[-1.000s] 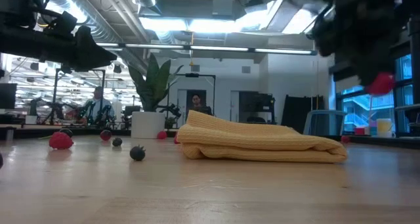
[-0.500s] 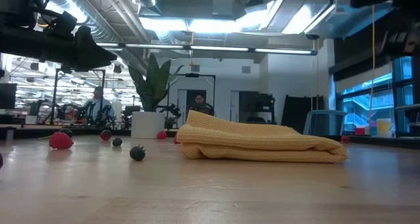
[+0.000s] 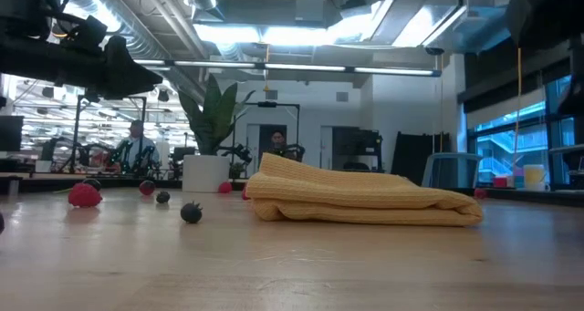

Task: Pick and placing Produce into tupperware
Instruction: Put the right red strawberry into the black container, then put the top red cherry into the black container

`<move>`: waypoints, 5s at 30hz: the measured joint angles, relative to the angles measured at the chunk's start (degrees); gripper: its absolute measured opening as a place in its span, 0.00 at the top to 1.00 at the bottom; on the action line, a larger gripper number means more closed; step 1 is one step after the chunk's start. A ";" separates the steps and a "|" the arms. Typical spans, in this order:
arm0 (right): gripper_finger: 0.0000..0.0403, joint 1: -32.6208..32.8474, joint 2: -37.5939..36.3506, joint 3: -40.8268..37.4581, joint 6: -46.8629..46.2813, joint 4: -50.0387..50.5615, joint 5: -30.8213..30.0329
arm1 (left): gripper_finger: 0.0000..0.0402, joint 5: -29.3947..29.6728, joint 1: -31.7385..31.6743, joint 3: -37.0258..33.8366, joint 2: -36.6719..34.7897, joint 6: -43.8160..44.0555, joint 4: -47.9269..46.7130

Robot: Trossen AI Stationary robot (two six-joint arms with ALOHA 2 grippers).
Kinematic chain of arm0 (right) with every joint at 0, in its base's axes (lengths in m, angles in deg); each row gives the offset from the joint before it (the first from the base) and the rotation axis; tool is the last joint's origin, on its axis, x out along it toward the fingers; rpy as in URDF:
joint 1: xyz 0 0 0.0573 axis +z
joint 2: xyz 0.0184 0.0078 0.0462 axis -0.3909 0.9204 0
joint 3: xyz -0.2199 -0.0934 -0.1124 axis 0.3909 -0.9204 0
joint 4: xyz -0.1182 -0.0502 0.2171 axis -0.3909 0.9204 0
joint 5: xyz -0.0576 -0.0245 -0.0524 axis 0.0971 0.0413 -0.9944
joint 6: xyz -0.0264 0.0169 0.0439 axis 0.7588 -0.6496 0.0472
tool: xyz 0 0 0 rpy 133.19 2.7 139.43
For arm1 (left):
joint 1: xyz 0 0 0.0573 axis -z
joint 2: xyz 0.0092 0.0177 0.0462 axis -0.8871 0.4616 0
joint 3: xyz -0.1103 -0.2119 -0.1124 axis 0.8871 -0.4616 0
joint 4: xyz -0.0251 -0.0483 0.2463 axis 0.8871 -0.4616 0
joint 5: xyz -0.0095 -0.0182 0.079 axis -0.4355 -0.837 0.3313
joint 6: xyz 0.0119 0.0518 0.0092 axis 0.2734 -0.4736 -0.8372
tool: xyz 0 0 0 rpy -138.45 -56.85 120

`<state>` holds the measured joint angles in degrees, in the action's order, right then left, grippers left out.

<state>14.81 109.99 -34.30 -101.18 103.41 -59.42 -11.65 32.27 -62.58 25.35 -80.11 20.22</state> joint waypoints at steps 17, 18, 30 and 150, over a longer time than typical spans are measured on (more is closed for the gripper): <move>0.70 0.74 2.20 0.00 0.08 -0.12 0.00 | 0.46 0.00 0.01 0.00 0.01 -0.01 -0.02; 0.70 0.74 2.20 0.00 0.08 -0.14 0.00 | 0.46 0.00 0.00 0.01 0.01 -0.02 -0.02; 0.71 0.74 2.20 0.00 -0.02 -0.08 0.00 | 0.46 0.00 0.00 -0.01 -0.01 -0.04 -0.02; 0.41 -81.00 -16.71 0.02 7.34 11.13 -30.48 | 0.46 3.23 0.00 0.00 0.00 -0.24 0.02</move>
<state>-66.19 93.28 -34.28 -93.83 114.54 -89.91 -8.41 32.27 -62.58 25.36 -80.35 20.24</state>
